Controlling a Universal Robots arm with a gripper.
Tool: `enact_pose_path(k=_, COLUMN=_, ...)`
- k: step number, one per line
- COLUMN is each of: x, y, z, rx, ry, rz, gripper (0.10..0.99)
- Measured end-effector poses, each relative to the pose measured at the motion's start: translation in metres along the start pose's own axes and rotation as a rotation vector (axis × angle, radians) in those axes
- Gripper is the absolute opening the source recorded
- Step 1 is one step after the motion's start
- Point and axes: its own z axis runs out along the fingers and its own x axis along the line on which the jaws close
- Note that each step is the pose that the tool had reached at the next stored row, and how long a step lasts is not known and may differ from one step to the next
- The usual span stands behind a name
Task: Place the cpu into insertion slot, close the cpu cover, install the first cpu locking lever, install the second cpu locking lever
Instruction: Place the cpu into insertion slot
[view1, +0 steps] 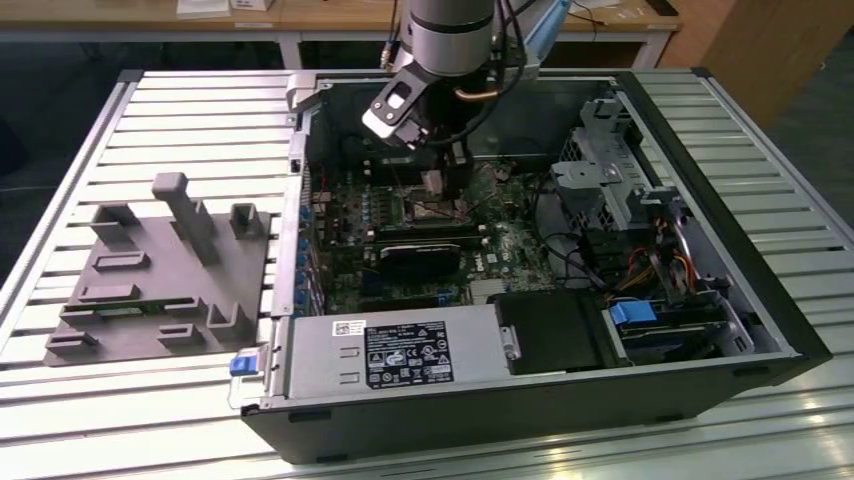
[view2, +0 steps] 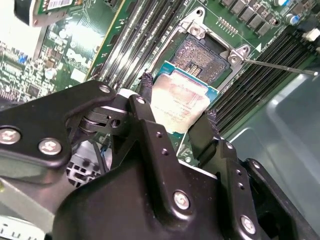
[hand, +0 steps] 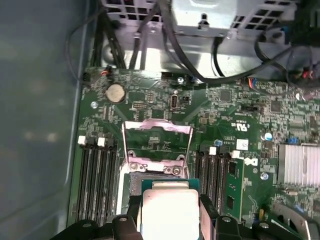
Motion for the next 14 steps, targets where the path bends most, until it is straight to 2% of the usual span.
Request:
enact_pose_path(k=9, x=0.0040, y=-0.0033, z=0.0133, rx=-0.009, ry=-0.0014, rz=0.010, gripper=0.537)
enact_pose_path(k=14, x=0.0061, y=-0.0063, z=0.0186, rx=-0.012, ry=-0.0105, rz=0.009, gripper=0.537)
